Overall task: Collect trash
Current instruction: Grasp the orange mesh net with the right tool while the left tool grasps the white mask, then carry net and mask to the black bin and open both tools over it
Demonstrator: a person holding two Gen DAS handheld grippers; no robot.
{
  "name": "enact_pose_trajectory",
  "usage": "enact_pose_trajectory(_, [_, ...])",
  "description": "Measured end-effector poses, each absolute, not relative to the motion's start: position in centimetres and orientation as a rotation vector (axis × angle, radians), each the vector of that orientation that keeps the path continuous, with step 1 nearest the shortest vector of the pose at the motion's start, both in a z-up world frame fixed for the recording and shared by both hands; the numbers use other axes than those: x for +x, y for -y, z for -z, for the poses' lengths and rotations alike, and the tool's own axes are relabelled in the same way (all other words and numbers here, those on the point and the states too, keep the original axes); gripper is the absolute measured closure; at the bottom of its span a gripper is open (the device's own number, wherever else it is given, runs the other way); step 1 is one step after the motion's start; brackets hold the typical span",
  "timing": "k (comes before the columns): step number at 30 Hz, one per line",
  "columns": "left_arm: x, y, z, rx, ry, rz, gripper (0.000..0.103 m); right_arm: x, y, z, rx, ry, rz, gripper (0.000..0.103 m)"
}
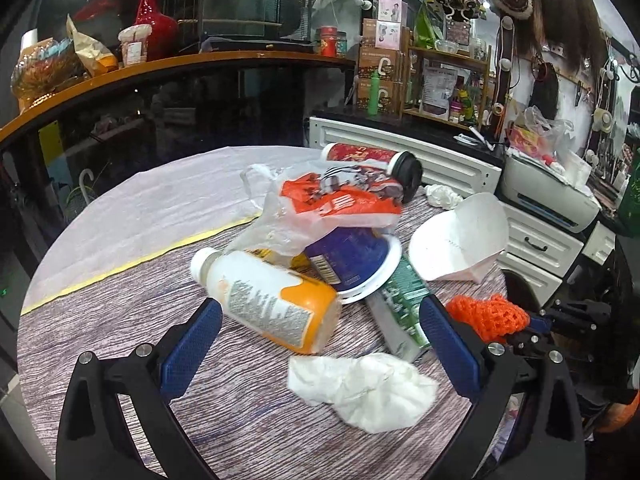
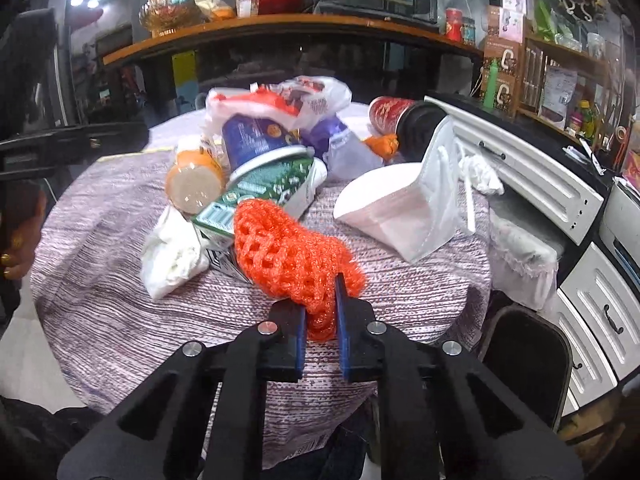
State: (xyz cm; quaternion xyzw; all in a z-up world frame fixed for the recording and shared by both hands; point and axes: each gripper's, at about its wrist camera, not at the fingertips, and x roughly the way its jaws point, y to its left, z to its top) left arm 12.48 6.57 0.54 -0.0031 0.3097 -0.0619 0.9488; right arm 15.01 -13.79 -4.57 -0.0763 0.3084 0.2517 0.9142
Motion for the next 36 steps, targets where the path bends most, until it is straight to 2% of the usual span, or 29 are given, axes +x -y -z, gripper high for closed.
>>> enact_pose_trajectory(5, [13.3,-2.8,-1.6,0.051,-0.618,0.226,0.008,13.4,15.5,3.5,-0.138,-0.601,-0.505,0.091])
enact_pose_trajectory(15, [19.7,7.8,-1.2,0.132,-0.741,0.454,0.025,10.6,21.6,3.0,-0.081,-0.598,-0.401,0.091])
enact_pose_trajectory(20, [23.2,10.7,1.1,0.184,-0.839,0.418,0.043,9.9,23.8,3.3,-0.065,-0.607,-0.360,0.091])
enact_pose_trajectory(23, [24.0,11.3,2.1,0.180,-0.885,0.404,0.066,9.5,24.7,3.7,-0.058,-0.615,-0.341,0.091])
enact_pose_trajectory(25, [24.3,11.2,2.4,0.157,-0.900,0.404,0.086,9.5,25.4,4.0,-0.048,-0.621,-0.329,0.091])
enact_pose_trajectory(26, [24.2,11.2,2.4,0.146,-0.901,0.408,0.090,9.5,25.7,4.1,-0.042,-0.624,-0.324,0.091])
enact_pose_trajectory(28, [23.9,11.4,2.1,0.143,-0.889,0.416,0.096,9.6,26.6,4.5,-0.021,-0.633,-0.316,0.091])
enact_pose_trajectory(36, [20.8,15.1,-2.0,0.104,-0.765,0.551,0.098,12.2,32.0,7.0,0.048,-0.704,-0.168,0.091])
